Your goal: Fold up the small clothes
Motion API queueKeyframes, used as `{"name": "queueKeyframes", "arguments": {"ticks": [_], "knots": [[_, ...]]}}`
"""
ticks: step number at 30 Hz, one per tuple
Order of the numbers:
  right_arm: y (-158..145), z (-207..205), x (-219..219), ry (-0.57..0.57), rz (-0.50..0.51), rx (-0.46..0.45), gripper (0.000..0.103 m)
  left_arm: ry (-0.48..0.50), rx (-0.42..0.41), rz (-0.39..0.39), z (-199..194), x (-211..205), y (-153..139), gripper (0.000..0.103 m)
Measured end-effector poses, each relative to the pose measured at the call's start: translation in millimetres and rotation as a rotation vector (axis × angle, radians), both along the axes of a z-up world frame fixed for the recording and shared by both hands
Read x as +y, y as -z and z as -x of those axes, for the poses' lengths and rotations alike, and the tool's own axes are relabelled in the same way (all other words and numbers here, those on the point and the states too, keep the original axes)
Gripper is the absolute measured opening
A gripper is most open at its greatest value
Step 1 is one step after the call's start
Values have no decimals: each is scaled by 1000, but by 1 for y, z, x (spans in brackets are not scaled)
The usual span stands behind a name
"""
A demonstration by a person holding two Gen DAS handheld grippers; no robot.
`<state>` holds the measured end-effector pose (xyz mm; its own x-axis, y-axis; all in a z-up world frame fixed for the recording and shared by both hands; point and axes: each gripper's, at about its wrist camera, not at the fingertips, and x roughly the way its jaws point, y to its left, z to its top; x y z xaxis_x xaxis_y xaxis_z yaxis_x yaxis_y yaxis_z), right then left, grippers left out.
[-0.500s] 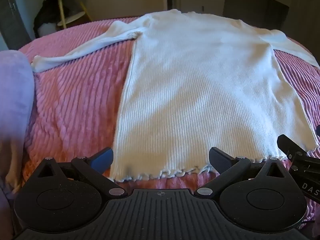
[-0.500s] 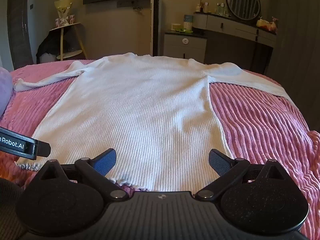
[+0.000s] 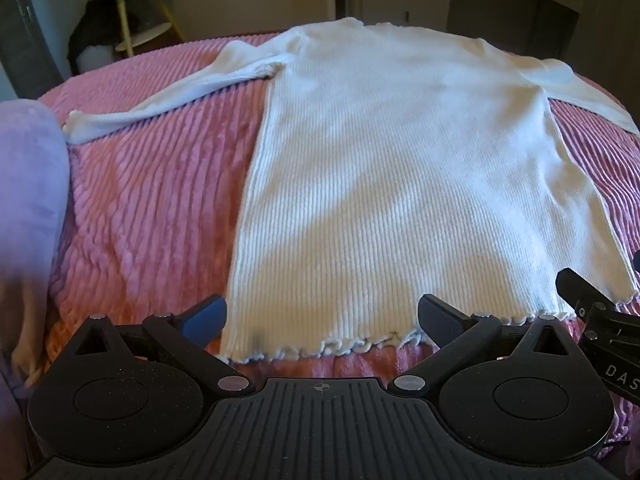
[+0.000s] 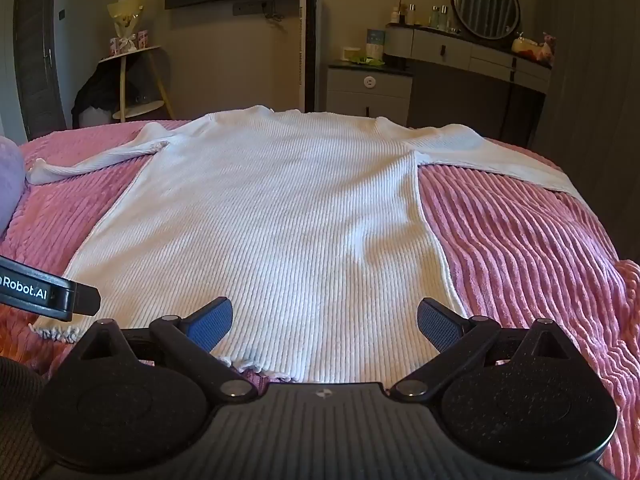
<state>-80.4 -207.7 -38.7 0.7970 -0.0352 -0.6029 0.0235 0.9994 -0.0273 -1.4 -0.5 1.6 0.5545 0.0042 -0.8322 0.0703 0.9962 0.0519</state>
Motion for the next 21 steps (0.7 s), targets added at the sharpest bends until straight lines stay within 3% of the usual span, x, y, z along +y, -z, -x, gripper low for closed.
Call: {"name": "queueKeyframes", "arguments": {"ticks": [21], "knots": [[0,0,0,-1,-5,0,99,0,3,1,0,2,4,103]]}}
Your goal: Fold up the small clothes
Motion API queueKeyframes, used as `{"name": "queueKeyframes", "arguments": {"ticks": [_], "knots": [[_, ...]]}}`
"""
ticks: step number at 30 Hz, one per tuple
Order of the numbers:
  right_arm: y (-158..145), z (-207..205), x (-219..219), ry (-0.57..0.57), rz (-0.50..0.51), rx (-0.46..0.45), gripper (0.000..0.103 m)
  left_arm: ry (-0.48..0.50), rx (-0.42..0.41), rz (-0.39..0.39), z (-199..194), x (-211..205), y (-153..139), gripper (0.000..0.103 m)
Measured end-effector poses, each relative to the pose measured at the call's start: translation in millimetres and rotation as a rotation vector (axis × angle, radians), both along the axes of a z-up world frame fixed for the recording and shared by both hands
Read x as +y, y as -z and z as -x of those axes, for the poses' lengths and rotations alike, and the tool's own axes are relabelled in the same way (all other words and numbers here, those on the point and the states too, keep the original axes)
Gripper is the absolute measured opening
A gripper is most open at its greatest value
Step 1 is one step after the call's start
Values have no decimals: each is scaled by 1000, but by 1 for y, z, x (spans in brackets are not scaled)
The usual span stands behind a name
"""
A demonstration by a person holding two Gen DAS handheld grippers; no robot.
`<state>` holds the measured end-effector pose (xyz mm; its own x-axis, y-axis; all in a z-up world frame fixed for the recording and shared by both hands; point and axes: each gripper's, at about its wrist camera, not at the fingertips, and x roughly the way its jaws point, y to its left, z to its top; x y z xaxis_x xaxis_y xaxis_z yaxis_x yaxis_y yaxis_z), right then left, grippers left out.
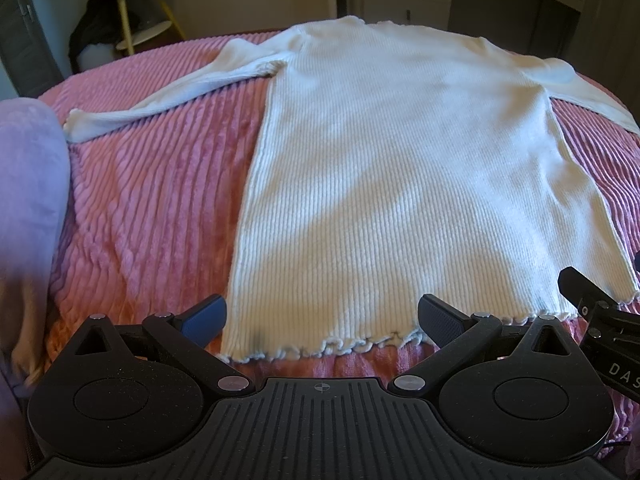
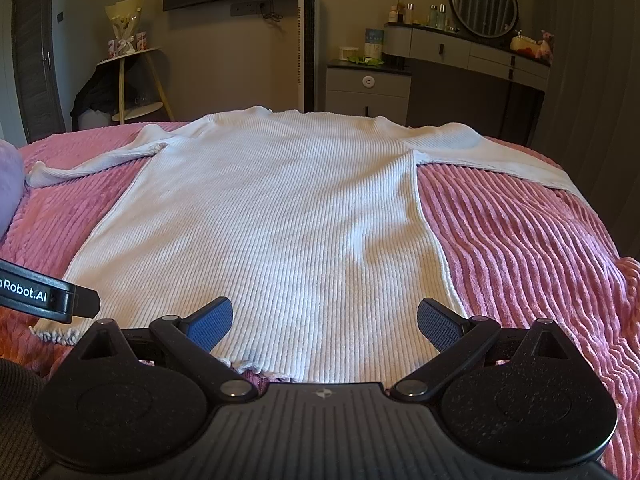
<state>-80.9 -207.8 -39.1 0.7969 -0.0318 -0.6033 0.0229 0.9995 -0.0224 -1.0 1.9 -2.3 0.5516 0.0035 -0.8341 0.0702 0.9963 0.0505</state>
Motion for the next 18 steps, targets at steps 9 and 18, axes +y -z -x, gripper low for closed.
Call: {"name": "queueKeyframes", "arguments": {"ticks": [9,18], "knots": [[0,-1,-3,0,-2,1,99,-1,-1,-2,2,2,2,103],[3,-2,-4,8,-15,5,99,-2,5,0,3,3,4,103]]}}
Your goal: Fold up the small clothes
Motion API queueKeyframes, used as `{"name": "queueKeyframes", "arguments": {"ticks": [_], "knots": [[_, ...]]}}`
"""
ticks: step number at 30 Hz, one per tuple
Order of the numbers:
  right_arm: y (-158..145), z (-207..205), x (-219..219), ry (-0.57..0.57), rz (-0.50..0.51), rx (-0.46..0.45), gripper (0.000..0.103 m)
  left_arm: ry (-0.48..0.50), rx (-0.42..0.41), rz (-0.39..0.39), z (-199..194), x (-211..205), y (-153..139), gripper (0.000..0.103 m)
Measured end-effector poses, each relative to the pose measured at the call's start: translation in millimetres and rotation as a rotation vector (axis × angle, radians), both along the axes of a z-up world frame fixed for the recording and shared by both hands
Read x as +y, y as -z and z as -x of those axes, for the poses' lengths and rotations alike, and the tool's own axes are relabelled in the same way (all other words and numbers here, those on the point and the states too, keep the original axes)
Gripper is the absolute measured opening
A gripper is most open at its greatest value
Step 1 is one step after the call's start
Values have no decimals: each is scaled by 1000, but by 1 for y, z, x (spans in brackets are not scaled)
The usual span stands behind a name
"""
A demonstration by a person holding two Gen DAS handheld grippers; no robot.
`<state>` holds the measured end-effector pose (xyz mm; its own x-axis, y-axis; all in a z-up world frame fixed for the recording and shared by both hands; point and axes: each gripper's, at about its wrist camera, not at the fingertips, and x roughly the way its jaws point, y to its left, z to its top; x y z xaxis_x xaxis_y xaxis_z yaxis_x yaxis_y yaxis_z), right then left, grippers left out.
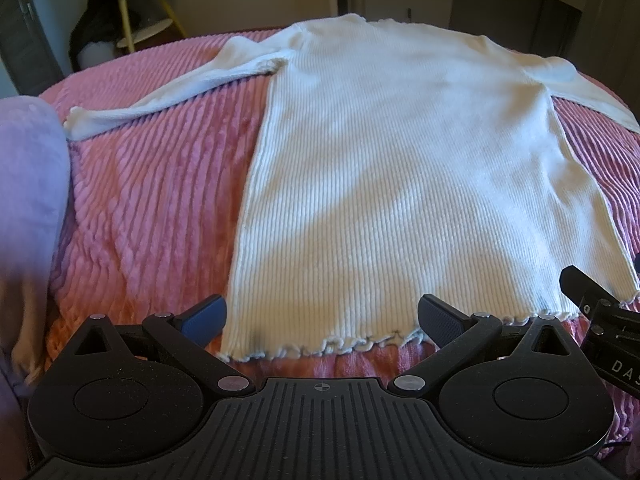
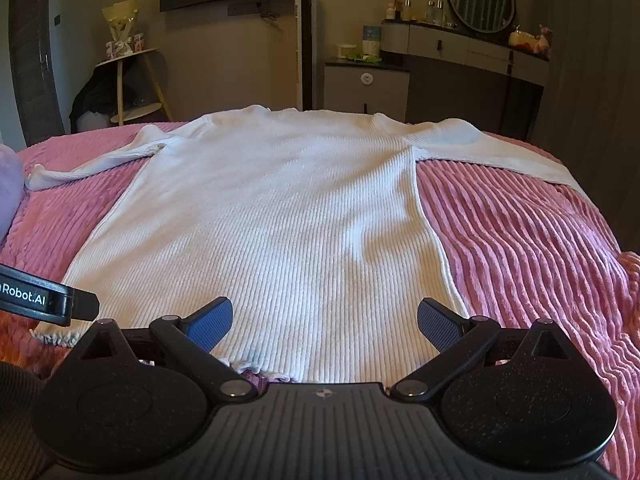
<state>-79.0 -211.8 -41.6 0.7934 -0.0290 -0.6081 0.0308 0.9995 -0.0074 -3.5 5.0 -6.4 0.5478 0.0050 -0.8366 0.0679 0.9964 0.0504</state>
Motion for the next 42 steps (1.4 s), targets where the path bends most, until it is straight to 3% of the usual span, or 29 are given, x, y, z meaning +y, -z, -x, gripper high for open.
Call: {"name": "queueKeyframes", "arguments": {"ticks": [42], "knots": [[1,-1,-5,16,-34,12,99,-7,15,0,-3,0,1,103]]}}
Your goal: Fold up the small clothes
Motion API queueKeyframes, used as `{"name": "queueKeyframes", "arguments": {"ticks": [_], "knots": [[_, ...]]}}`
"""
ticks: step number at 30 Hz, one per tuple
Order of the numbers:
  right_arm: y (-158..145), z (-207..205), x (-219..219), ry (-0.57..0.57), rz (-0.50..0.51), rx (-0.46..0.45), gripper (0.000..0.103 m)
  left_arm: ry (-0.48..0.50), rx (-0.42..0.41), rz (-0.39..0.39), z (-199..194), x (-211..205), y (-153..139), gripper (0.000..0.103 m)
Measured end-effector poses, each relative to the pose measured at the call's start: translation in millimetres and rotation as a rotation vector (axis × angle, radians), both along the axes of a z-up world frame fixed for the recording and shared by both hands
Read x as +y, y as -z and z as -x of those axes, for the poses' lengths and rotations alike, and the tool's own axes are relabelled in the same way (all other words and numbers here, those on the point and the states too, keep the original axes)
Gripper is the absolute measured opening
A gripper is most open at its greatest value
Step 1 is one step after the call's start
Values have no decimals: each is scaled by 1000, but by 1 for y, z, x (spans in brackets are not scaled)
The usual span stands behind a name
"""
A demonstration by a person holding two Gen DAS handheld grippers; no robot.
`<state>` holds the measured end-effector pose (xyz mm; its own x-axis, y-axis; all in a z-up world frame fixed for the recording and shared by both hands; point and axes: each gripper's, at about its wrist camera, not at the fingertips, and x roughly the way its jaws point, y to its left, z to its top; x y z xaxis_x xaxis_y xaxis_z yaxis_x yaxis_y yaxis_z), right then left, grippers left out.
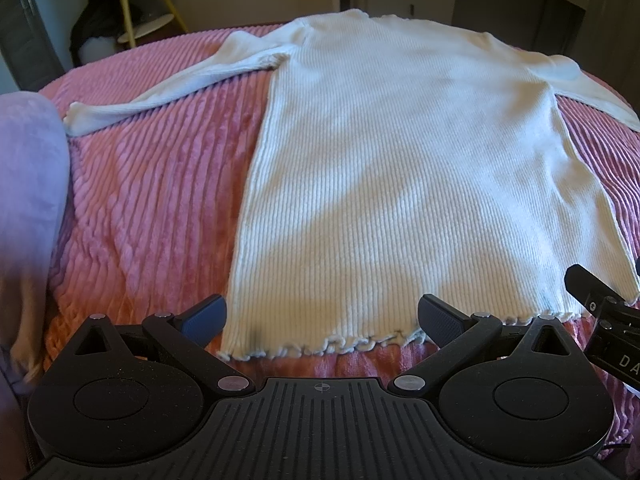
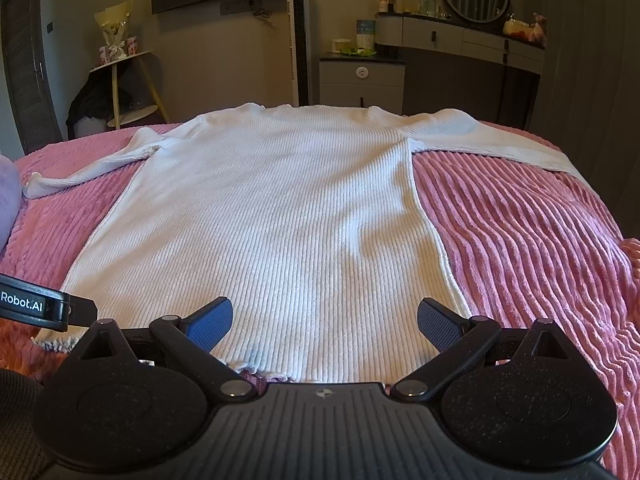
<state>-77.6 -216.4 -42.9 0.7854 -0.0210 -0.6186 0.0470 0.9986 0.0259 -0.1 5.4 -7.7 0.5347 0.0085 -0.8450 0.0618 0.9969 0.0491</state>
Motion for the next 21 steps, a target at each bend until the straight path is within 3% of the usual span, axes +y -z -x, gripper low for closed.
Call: {"name": "queueKeyframes", "arguments": {"ticks": [21], "knots": [[1,-2,-7,28,-39,-4,99,-1,5,5,-2,0,-1,103]]}}
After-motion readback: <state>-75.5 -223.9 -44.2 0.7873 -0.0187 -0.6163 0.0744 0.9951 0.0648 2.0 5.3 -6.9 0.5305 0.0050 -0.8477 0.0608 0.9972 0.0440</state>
